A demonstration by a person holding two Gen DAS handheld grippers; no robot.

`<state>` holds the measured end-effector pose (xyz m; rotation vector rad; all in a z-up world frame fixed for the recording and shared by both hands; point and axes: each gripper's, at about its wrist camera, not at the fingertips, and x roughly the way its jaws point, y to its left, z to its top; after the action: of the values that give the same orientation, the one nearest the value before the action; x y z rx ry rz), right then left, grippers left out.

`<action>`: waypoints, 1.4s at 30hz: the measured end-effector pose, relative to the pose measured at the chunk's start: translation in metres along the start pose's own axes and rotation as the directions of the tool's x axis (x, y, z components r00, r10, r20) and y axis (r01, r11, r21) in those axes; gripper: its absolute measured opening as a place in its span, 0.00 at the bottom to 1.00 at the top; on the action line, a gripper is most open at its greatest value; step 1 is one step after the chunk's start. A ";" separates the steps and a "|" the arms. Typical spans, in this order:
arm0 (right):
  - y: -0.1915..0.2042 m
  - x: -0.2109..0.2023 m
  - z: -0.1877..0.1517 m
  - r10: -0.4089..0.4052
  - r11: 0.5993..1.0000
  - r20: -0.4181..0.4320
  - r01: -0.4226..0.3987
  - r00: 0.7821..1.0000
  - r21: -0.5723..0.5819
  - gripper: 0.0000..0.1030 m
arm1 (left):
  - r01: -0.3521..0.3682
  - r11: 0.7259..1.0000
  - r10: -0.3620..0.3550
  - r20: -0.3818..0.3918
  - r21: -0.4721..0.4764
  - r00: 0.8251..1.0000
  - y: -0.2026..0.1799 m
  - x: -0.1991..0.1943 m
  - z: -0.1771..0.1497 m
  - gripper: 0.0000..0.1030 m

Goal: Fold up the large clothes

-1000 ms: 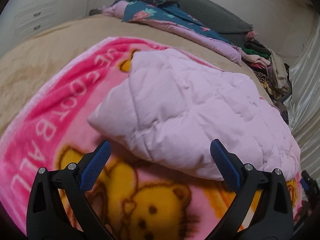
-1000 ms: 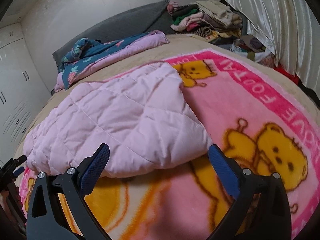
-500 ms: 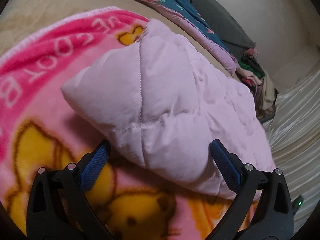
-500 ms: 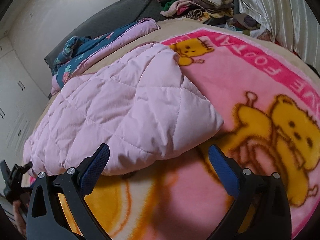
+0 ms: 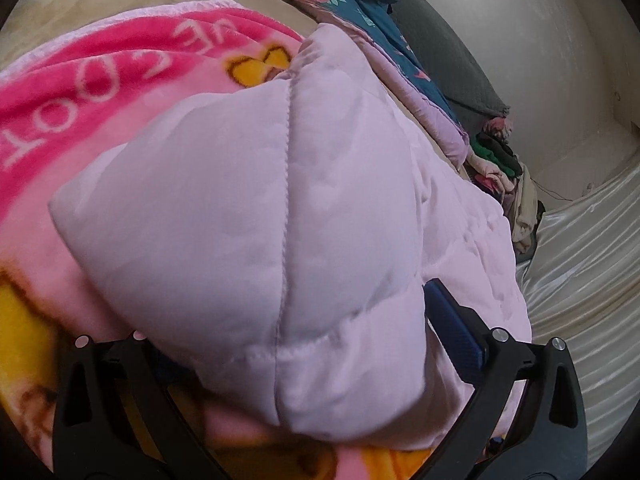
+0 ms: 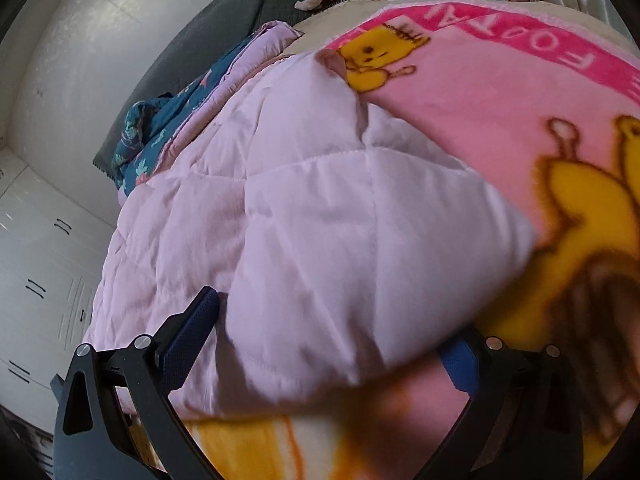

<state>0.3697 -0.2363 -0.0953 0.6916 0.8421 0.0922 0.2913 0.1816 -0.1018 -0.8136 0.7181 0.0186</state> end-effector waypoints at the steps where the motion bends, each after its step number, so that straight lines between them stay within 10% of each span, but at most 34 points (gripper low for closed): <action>1: 0.002 0.002 0.001 0.001 1.000 0.006 -0.001 1.000 -0.002 0.96 | 0.000 1.000 0.000 0.001 -0.001 1.000 0.000 0.001 0.001 0.92; 8: 0.000 0.016 0.008 0.035 0.999 0.053 -0.036 0.998 0.006 0.95 | 0.005 1.000 -0.006 0.005 0.008 1.000 -0.002 0.004 0.003 0.92; 16: 0.016 0.005 0.008 0.091 0.992 0.083 -0.083 0.992 -0.094 0.53 | -0.022 0.996 0.019 0.028 0.088 0.999 -0.015 -0.005 0.003 0.76; 27: 0.049 -0.011 0.010 0.036 0.962 0.122 -0.001 0.992 -0.272 0.40 | -0.106 0.954 0.083 0.093 0.279 0.992 -0.050 -0.024 0.000 0.39; 42: 0.091 -0.078 -0.007 0.085 0.880 0.176 0.009 0.981 -0.476 0.34 | -0.105 0.922 0.043 0.172 0.373 0.984 -0.082 -0.086 -0.010 0.33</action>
<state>0.3290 -0.1881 0.0063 0.2457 0.5851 0.2561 0.2426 0.1389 -0.0015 -0.4048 0.5743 0.0118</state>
